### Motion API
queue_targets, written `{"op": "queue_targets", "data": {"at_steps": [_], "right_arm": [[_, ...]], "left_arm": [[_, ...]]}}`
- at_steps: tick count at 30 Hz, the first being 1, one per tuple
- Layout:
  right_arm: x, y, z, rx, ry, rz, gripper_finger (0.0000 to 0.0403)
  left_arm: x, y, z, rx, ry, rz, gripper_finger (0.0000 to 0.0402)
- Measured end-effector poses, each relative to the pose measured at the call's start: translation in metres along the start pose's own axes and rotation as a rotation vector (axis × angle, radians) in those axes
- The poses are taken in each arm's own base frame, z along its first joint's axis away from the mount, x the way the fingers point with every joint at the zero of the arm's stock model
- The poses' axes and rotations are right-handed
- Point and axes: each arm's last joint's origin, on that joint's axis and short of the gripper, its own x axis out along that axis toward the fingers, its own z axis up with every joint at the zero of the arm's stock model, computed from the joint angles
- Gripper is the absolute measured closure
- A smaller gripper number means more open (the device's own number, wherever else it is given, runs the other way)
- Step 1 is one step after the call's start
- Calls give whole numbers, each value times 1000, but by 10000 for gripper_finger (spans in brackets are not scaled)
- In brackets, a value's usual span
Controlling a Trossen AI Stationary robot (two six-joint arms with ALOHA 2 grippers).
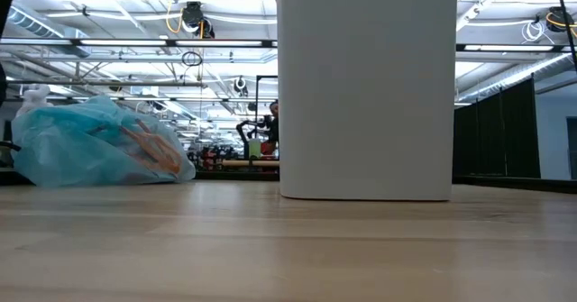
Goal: Place trash/remove bag and relplace
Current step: Insert the new blue trash bag into the white trash bin
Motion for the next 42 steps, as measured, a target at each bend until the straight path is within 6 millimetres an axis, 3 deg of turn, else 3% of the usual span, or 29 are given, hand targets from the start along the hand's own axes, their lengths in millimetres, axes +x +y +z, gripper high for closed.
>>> {"op": "queue_targets", "data": {"at_steps": [8,15,22,29,34,42], "right_arm": [[0,1,6,27,-59,1,399],[6,0,14,56,-120,-41,399],[16,-2,17,59,-115,-84,399],[20,-3,18,60,-106,-88,399],[20,-2,19,56,-112,-87,399],[20,-2,19,56,-118,-85,399]], "left_arm": [[-33,5,10,123,-198,5,345],[-27,-1,15,367,-227,-44,344],[-28,8,21,246,-203,-160,308],[-43,9,39,196,-325,-285,245],[-22,12,45,218,-299,-280,223],[10,8,47,252,-206,-348,221]]}}
